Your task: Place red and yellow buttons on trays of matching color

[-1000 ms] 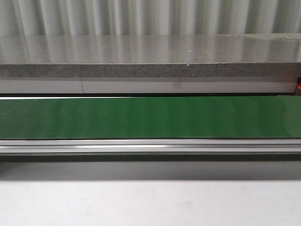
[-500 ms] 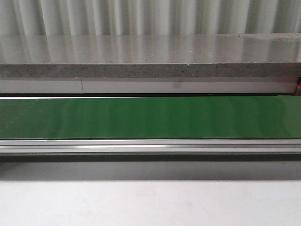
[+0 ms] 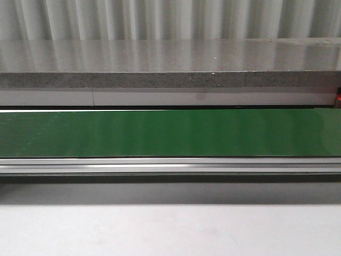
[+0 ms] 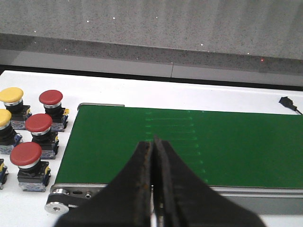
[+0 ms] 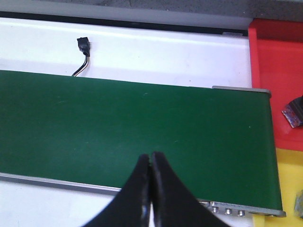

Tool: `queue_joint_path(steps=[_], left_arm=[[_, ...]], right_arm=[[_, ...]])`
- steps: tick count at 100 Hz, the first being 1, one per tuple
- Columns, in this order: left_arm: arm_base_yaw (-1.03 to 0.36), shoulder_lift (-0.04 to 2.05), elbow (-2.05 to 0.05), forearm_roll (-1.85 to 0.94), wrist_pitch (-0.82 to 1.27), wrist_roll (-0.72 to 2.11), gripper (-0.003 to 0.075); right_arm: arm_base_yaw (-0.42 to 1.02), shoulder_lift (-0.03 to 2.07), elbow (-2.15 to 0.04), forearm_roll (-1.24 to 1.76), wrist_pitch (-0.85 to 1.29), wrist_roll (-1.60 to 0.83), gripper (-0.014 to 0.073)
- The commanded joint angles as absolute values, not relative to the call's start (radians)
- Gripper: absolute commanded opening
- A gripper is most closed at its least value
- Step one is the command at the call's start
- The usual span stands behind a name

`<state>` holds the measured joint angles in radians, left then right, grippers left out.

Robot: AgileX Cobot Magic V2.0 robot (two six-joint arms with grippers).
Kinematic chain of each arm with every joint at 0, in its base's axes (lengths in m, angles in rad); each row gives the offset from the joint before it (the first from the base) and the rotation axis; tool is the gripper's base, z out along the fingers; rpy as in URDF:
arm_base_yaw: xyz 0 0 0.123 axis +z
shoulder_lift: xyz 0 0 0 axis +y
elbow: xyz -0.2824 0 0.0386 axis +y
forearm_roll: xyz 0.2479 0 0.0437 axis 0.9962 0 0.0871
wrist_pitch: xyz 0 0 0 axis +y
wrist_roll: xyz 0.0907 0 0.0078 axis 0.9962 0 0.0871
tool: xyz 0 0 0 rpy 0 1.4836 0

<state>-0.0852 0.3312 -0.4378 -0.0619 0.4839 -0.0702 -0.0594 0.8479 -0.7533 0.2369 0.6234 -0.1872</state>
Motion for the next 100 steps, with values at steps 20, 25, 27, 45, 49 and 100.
queue_joint_path(steps=[20,25,27,45,49,100], left_arm=[[-0.094,0.339,-0.463,-0.074,0.412,-0.069,0.0123],[-0.094,0.339,-0.463,-0.074,0.414,-0.069,0.0226],[-0.094,0.339,-0.463,-0.074,0.416,-0.069,0.0277],[-0.094,0.339,-0.463,-0.074,0.424,-0.069,0.0626],[-0.094,0.339,-0.463,-0.074,0.430,-0.069,0.0636],[0.019,0.573,-0.648,0.100,0.458,-0.349,0.0620]], right_arm=[[-0.058,0.836,-0.779,0.245,0.585,-0.198,-0.0067],[-0.058,0.836,-0.779,0.245,0.585,-0.198,-0.0067],[-0.058,0.836,-0.779,0.245,0.585,-0.198,-0.0067],[-0.058,0.836,-0.779,0.245,0.585,-0.198,-0.0067],[-0.058,0.836,-0.779,0.245,0.585,-0.198,-0.0067],[-0.058,0.836,-0.779,0.245,0.585,-0.198,-0.0067]])
